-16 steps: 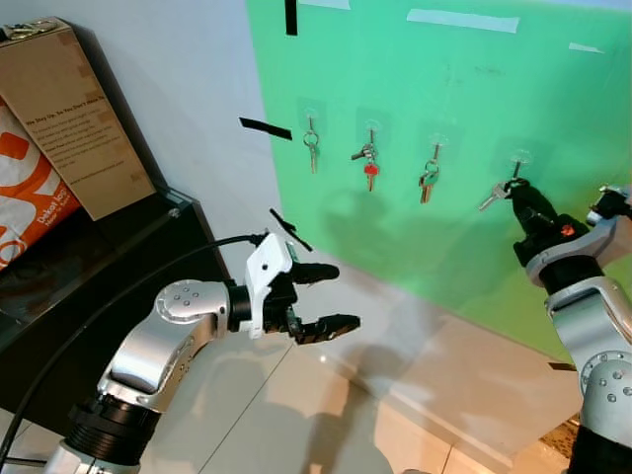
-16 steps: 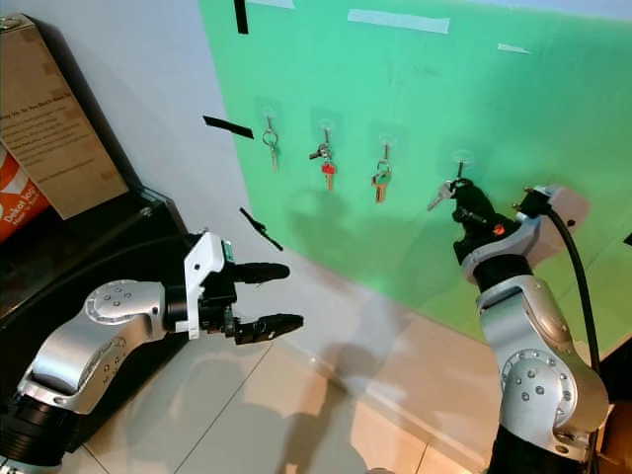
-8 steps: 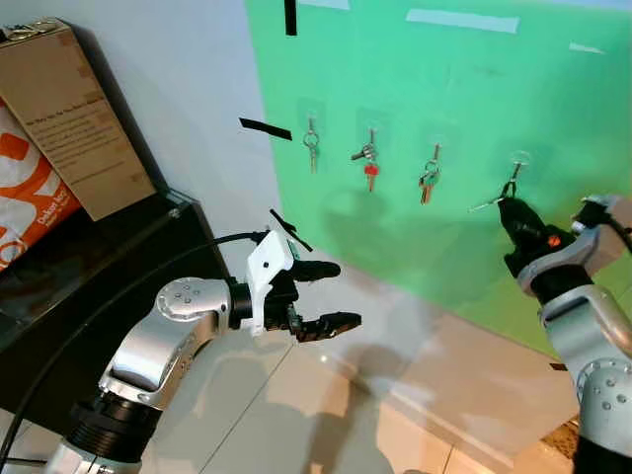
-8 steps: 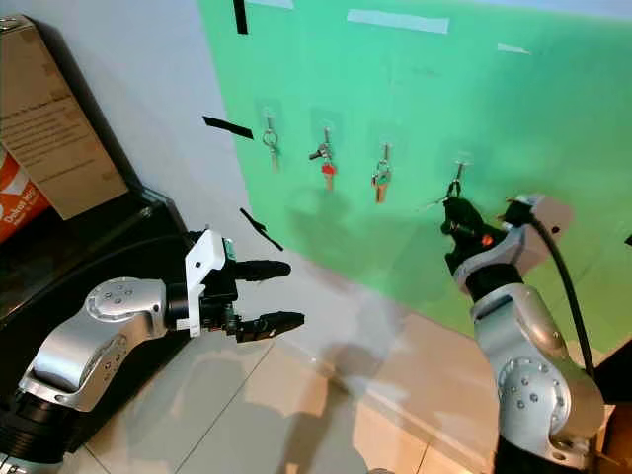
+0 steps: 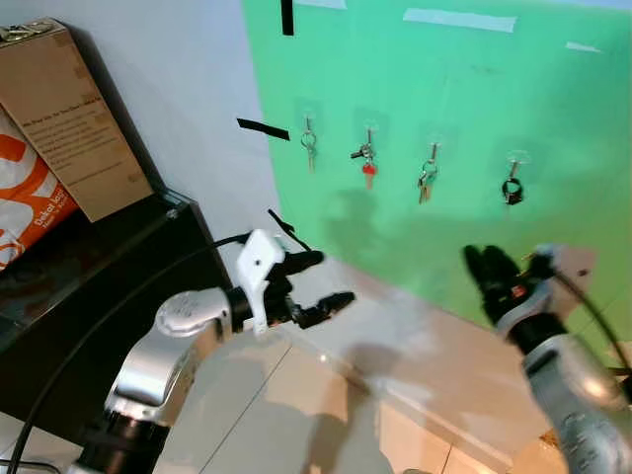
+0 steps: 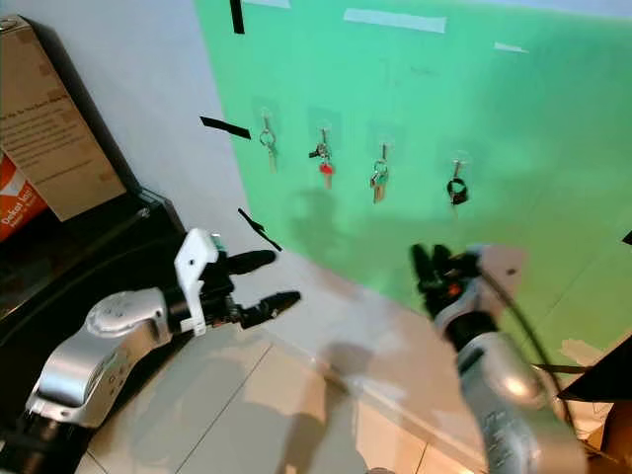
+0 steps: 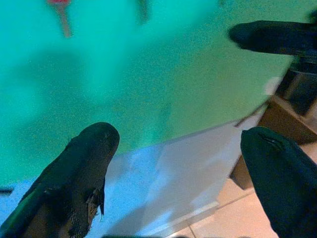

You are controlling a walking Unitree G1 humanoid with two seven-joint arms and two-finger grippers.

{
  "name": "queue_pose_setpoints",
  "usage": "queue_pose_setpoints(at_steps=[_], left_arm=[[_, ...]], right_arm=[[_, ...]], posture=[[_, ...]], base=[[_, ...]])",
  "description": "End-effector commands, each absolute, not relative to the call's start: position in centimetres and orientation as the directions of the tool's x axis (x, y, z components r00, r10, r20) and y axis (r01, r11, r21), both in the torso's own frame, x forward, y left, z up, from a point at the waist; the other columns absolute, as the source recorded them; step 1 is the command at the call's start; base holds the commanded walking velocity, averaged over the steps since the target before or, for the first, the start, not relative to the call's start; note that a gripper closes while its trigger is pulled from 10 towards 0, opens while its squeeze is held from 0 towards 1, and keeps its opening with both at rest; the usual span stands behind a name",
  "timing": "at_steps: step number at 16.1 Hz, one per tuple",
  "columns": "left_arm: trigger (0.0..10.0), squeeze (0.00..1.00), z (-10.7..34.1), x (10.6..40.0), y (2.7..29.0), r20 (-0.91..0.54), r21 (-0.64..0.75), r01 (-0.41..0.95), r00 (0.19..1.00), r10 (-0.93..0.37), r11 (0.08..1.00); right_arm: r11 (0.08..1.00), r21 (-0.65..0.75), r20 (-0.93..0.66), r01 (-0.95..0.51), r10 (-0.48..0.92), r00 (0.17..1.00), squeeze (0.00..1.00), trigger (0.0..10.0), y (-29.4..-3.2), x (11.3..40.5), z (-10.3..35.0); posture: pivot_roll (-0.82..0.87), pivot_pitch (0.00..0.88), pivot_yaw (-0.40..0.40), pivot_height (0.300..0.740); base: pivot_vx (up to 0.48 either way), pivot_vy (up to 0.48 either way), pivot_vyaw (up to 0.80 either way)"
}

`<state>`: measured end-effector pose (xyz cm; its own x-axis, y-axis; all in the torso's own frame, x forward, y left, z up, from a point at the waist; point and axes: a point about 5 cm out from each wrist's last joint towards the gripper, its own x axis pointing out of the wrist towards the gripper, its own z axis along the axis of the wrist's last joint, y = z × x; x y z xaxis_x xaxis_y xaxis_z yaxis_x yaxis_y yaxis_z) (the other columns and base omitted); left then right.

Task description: Hang keys on a hook

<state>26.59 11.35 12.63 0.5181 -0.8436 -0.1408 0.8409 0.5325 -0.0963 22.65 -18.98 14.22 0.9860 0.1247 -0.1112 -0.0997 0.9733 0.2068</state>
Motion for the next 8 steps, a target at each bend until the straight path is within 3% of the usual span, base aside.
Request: queue_pose_setpoints(at_steps=[1, 3, 5, 8], left_arm=[[10.0, 0.00, 12.7, 26.6, 11.9, -0.140, -0.070, 0.819, 0.558, -0.818, 0.570], [10.0, 0.00, 12.5, 26.8, 12.1, -0.126, -0.055, 0.782, 0.611, -0.781, 0.621], [10.0, 0.00, 10.8, 27.0, 12.9, -0.214, 0.045, 0.689, 0.714, -0.666, 0.724], [10.0, 0.00, 9.9, 26.6, 13.4, -0.219, 0.026, 0.622, 0.767, -0.603, 0.783]], right_arm=[[0.979, 0.172, -0.074, -0.112, 0.126, 0.989, 1.00, 10.0, -18.3, 22.5, 14.7], [0.984, 0.166, -0.093, -0.058, 0.074, 0.993, 1.00, 10.0, -18.4, 22.7, 14.2], [0.987, 0.148, -0.164, 0.061, -0.036, 0.986, 1.00, 10.0, -18.9, 22.1, 12.3], [0.994, 0.039, -0.190, 0.104, -0.094, 0.977, 1.00, 10.0, -19.2, 21.3, 11.5]], posture=[[-0.13, 0.000, 0.108, 0.740], [-0.12, 0.000, 0.095, 0.740], [-0.11, 0.000, 0.079, 0.740], [-0.11, 0.000, 0.076, 0.740]], base=[[0.000, 0.000, 0.00], [0.000, 0.000, 0.00], [0.000, 0.000, -0.71], [0.000, 0.000, -0.80]])
